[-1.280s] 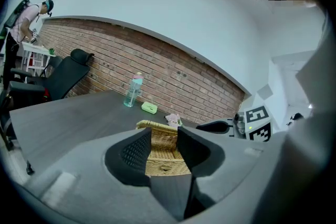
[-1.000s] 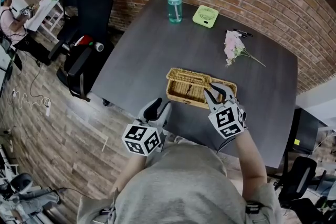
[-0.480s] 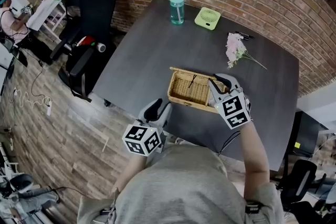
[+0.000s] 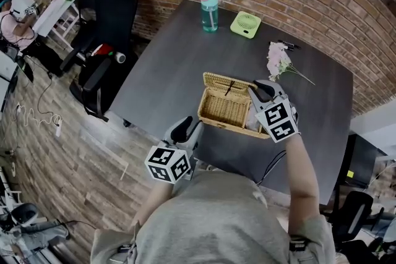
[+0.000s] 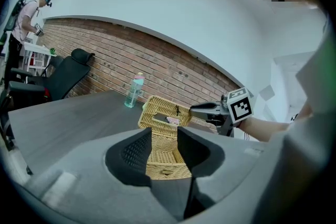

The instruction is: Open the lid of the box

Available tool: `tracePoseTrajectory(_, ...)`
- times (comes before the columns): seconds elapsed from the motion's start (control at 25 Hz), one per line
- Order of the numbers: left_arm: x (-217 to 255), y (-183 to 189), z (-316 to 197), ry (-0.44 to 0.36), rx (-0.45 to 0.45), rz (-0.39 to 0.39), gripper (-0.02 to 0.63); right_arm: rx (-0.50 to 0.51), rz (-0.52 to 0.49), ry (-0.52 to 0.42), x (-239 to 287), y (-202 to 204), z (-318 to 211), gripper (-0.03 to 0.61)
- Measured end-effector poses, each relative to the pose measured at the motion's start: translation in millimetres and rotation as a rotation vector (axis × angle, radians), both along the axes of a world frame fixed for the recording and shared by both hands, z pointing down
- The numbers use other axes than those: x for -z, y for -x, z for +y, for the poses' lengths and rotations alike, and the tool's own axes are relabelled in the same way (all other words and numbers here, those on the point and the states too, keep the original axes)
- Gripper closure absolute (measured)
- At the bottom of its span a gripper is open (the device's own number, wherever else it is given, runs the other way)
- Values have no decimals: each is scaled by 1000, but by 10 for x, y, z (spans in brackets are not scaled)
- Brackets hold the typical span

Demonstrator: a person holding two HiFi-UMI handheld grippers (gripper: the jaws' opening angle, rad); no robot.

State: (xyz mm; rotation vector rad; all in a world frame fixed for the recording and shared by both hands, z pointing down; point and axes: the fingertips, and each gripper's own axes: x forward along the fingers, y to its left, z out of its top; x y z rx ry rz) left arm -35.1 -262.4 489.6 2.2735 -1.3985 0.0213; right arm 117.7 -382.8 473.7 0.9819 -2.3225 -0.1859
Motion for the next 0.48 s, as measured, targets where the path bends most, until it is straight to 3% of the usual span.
tracePoseTrajectory(0.48,-29,-5,0,13,17,-18,462,-34,-26,7,-8,-54,-279,512)
